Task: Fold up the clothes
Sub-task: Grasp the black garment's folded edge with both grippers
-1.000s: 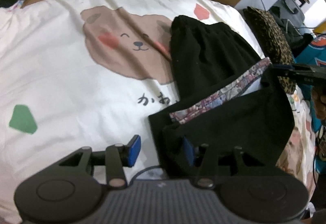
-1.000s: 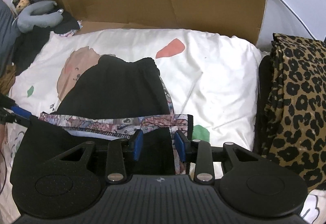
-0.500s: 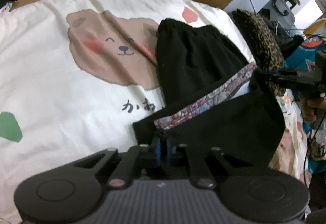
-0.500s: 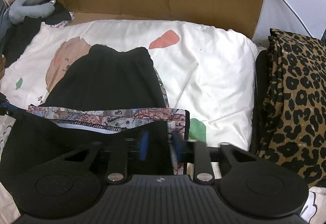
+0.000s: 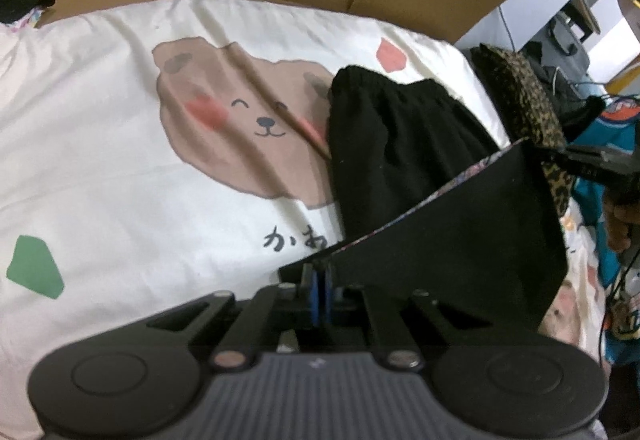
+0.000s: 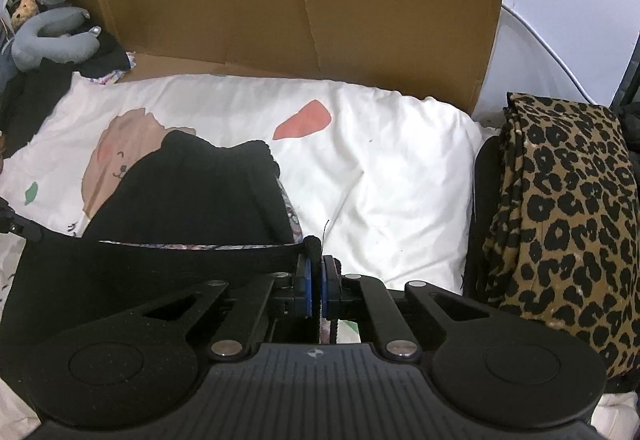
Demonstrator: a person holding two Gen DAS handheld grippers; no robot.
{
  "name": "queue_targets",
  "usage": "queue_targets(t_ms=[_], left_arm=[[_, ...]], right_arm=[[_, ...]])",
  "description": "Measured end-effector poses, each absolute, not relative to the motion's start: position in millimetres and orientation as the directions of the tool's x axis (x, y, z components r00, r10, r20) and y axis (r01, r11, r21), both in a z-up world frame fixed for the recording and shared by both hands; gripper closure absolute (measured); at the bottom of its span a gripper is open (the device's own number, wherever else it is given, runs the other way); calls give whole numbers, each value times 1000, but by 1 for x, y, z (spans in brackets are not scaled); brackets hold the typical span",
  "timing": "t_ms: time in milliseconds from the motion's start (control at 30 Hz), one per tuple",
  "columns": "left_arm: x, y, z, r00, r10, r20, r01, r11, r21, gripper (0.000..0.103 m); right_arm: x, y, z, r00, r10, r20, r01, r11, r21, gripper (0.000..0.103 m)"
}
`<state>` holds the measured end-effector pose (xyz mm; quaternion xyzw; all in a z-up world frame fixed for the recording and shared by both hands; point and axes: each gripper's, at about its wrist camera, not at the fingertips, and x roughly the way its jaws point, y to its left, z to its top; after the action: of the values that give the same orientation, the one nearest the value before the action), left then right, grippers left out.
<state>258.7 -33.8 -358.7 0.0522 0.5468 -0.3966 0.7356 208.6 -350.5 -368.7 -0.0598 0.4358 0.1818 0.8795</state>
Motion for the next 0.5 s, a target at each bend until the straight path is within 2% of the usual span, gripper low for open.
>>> queue_targets(t_ms=[133, 167, 200, 267, 333, 467, 500], left_arm=[[258, -39, -373, 73, -482, -873, 648, 689, -326, 97], [258, -39, -376, 69, -467, -881, 647, 693, -317, 91], [258, -39, -378, 72, -454, -888, 648, 698, -304, 89], [256, -38, -378, 86, -444, -892, 649, 704, -288, 76], [256, -36, -378, 80, -455, -887, 647, 701, -301, 72], [256, -37, -381, 77, -459, -885, 650, 696, -304, 71], [256, -38, -382, 78, -461, -884, 655, 692, -303, 71]], right_arm=[[215, -350, -383, 536, 258, -804, -352, 934, 66, 100], [216, -350, -387, 531, 257, -808, -344, 936, 71, 100], [217, -350, -389, 526, 255, -811, -336, 939, 78, 100], [217, -352, -389, 523, 267, -810, -322, 941, 102, 97], [216, -353, -387, 524, 281, -804, -318, 940, 121, 96], [215, -356, -385, 521, 294, -801, -322, 937, 134, 69], [215, -357, -385, 520, 297, -801, -322, 937, 138, 68]])
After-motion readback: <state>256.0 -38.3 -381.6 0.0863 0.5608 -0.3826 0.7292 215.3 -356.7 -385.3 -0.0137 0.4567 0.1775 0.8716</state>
